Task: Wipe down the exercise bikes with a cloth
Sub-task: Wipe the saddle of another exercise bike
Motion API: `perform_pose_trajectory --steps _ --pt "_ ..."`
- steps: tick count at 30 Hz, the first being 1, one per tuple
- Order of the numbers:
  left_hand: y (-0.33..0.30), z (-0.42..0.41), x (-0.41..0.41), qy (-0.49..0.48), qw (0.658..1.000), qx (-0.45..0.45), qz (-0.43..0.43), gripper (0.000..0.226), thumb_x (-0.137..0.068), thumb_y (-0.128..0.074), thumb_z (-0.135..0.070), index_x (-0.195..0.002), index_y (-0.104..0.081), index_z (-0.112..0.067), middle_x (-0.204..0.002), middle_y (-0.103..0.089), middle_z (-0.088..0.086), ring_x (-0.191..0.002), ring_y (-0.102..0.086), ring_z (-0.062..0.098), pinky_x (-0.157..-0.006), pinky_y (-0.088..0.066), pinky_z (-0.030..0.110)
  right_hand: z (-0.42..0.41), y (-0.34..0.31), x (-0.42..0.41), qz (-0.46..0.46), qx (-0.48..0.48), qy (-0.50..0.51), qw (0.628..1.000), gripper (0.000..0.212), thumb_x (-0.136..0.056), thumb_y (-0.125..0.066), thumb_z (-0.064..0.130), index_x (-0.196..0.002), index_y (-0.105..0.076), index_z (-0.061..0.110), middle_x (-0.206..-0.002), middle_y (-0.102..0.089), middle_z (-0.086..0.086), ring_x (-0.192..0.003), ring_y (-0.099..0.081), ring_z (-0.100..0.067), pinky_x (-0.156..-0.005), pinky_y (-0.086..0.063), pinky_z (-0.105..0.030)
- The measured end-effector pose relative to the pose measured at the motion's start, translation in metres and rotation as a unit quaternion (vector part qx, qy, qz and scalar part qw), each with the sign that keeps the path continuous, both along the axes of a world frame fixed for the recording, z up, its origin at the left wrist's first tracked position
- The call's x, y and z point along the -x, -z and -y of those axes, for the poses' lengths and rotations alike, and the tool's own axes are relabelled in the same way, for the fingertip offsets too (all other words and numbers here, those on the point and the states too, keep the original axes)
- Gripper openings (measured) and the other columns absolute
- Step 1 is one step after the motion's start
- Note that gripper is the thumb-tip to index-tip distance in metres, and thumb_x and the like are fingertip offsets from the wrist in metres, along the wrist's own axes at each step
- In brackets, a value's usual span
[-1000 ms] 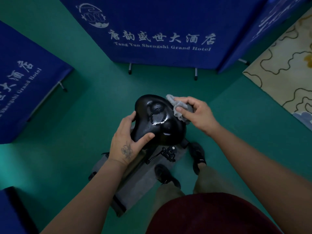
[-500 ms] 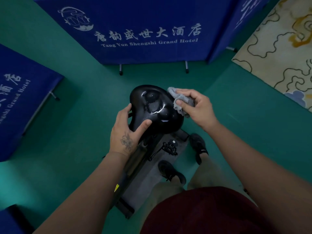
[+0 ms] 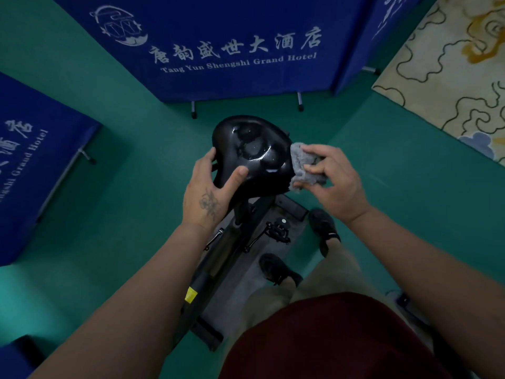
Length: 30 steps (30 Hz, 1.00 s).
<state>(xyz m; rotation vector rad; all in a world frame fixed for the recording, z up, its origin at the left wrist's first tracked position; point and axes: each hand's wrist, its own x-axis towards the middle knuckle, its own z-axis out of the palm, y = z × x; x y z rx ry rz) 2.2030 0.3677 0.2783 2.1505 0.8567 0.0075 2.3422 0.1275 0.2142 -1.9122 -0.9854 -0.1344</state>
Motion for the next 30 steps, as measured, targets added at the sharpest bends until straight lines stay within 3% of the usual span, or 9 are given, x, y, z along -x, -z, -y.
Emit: perform_pose_trajectory --steps 4,8,17,22,26,30 --pt "-0.001 -0.009 0.020 0.087 0.995 0.028 -0.027 0.125 -0.071 -0.061 -0.097 -0.168 -0.024 -0.028 -0.170 -0.035 -0.010 -0.152 -0.039 0.008 -0.125 -0.037 0.040 0.008 -0.004 -0.008 0.079 0.014 -0.051 0.995 0.024 -0.086 -0.087 0.001 -0.081 -0.065 -0.009 -0.131 -0.066 -0.024 -0.123 -0.064 -0.037 -0.103 -0.054 -0.046" --pt "0.002 -0.013 0.035 0.157 0.987 -0.027 -0.026 0.128 -0.072 -0.072 -0.088 -0.170 -0.017 -0.026 -0.174 -0.024 -0.007 -0.159 -0.028 0.011 -0.128 -0.031 0.040 0.004 -0.005 -0.006 0.116 0.019 -0.088 0.989 0.021 -0.087 -0.086 0.004 -0.085 -0.070 -0.010 -0.129 -0.067 -0.026 -0.123 -0.065 -0.040 -0.104 -0.054 -0.050" --pt "0.011 -0.015 0.032 0.145 0.989 -0.013 0.002 0.141 -0.056 -0.088 -0.076 -0.167 -0.025 -0.018 -0.171 -0.029 0.000 -0.158 -0.030 0.015 -0.128 -0.033 0.044 -0.034 -0.020 -0.002 0.150 0.054 -0.146 0.976 0.013 -0.099 -0.071 0.005 -0.107 -0.074 -0.006 -0.135 -0.068 -0.017 -0.124 -0.065 -0.036 -0.111 -0.049 -0.050" --pt "0.013 -0.016 0.034 0.134 0.991 -0.004 0.010 0.142 -0.055 -0.081 -0.088 -0.168 -0.025 -0.021 -0.172 -0.028 -0.005 -0.158 -0.029 0.011 -0.127 -0.031 0.037 -0.070 -0.031 0.009 0.144 0.094 -0.183 0.968 0.028 -0.100 -0.074 0.026 -0.110 -0.073 0.000 -0.134 -0.068 -0.013 -0.122 -0.065 -0.034 -0.110 -0.048 -0.048" --pt "0.013 -0.014 0.033 0.127 0.992 0.002 0.022 0.137 -0.058 -0.088 -0.078 -0.167 -0.027 -0.021 -0.171 -0.029 -0.004 -0.157 -0.030 0.012 -0.127 -0.031 0.036 -0.043 -0.038 -0.008 0.162 0.150 -0.182 0.958 0.038 -0.091 -0.083 0.040 -0.114 -0.075 0.012 -0.144 -0.065 -0.001 -0.132 -0.061 -0.028 -0.109 -0.044 -0.045" --pt "0.013 -0.014 0.033 0.131 0.991 -0.001 0.029 0.136 -0.058 -0.089 -0.074 -0.167 -0.028 -0.021 -0.171 -0.029 -0.004 -0.157 -0.030 0.012 -0.126 -0.030 0.034 -0.011 -0.030 -0.020 0.189 0.156 -0.154 0.957 0.029 -0.098 -0.078 0.029 -0.120 -0.076 0.010 -0.147 -0.063 -0.003 -0.132 -0.062 -0.029 -0.106 -0.046 -0.047"
